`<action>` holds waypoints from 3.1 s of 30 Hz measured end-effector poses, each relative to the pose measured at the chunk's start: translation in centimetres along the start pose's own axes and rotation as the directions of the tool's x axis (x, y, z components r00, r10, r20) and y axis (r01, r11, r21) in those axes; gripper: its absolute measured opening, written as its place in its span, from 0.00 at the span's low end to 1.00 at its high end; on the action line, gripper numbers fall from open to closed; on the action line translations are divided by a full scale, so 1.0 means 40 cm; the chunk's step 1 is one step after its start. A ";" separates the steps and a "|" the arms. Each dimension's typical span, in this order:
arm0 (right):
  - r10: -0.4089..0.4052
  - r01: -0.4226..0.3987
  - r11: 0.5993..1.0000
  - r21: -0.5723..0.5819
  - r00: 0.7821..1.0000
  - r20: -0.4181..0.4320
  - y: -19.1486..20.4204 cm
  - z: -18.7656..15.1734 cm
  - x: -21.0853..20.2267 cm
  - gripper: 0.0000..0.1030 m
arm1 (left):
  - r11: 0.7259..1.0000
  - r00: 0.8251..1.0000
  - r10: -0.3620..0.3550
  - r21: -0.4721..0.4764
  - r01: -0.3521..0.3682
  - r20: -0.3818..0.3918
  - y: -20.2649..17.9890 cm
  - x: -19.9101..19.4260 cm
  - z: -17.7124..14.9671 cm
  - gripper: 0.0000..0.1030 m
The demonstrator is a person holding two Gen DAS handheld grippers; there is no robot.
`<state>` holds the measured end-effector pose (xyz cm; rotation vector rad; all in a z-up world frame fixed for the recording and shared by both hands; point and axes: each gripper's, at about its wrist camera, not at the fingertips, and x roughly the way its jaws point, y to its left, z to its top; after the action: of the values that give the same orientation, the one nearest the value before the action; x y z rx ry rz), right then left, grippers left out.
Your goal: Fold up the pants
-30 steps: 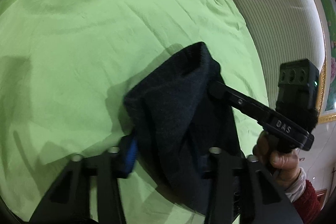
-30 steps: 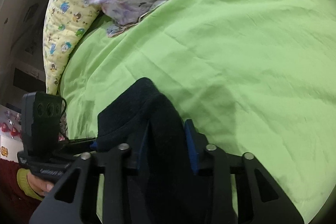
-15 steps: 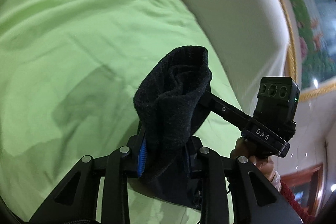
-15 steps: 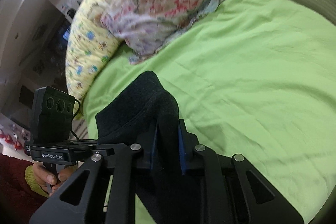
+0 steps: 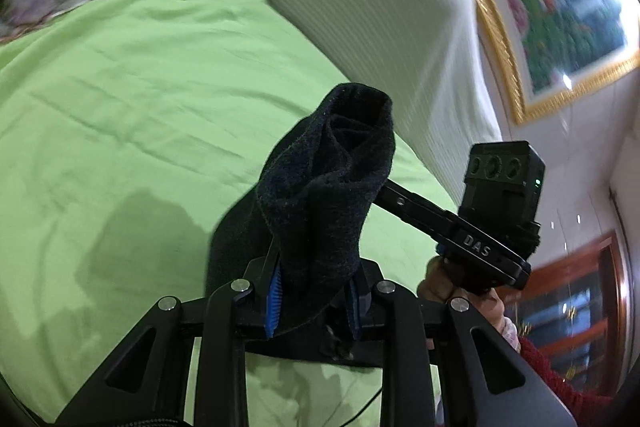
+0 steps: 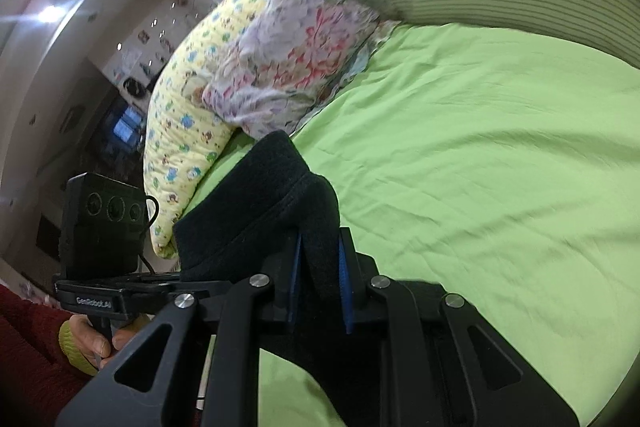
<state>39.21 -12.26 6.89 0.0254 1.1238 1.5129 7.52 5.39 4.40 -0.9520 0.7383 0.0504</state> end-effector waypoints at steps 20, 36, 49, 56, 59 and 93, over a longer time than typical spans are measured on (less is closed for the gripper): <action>-0.136 0.062 0.957 0.282 0.959 0.248 -0.171 -0.283 -0.333 0.17 | 0.945 0.953 -0.034 0.300 0.128 -0.300 -0.361 0.242 -0.213 0.24; -0.284 0.169 0.872 0.460 0.939 0.193 -0.280 -0.449 -0.373 0.19 | 0.904 0.885 0.074 0.406 0.135 -0.459 -0.404 0.440 -0.344 0.29; -0.433 0.262 0.773 0.578 0.884 0.178 -0.293 -0.520 -0.446 0.19 | 0.895 0.846 0.086 0.414 0.166 -0.527 -0.422 0.560 -0.367 0.44; -0.534 0.355 0.684 0.637 0.839 0.106 -0.285 -0.534 -0.459 0.32 | 0.904 0.819 -0.003 0.349 0.247 -0.574 -0.460 0.564 -0.349 0.63; -0.576 0.373 0.653 0.659 0.810 0.113 -0.271 -0.545 -0.478 0.48 | 0.897 0.817 -0.021 0.350 0.269 -0.576 -0.476 0.549 -0.332 0.66; -0.700 0.495 0.535 0.684 0.713 0.031 -0.161 -0.542 -0.352 0.75 | 0.982 0.919 0.130 0.177 -0.067 -0.372 -0.166 0.464 -0.132 0.79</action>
<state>35.80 -37.48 -1.04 0.2968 1.1745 0.4141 21.01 -7.62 -3.70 -0.7756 1.1350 -0.1096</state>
